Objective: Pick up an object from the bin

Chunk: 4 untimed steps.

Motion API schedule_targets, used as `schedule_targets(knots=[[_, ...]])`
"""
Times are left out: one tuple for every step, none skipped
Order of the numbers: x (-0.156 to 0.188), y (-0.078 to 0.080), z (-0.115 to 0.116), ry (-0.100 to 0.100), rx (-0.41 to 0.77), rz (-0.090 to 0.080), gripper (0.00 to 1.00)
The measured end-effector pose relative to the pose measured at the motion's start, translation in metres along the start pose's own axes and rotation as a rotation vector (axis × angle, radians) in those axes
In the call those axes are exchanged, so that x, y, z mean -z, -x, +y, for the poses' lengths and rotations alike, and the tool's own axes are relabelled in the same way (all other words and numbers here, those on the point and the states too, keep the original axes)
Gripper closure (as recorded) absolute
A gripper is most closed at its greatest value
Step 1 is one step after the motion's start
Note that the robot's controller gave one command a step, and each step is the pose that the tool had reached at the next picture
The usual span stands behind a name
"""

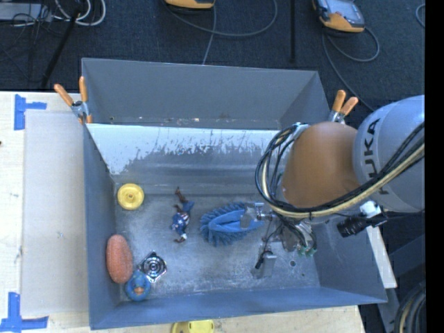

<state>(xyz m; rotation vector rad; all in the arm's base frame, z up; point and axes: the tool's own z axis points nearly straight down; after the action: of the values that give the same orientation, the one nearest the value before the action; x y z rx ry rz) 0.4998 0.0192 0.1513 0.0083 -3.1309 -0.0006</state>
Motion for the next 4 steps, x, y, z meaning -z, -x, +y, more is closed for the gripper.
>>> schedule_targets(knots=[[0.004,0.002,0.0,0.0,-0.001,-0.009,0.0],[-0.034,0.043,0.037,-0.001,0.017,-0.018,0.0],[-0.054,0.063,0.044,0.003,0.023,-0.011,0.0],[-0.066,0.058,0.024,0.001,-0.116,-0.013,0.0]])
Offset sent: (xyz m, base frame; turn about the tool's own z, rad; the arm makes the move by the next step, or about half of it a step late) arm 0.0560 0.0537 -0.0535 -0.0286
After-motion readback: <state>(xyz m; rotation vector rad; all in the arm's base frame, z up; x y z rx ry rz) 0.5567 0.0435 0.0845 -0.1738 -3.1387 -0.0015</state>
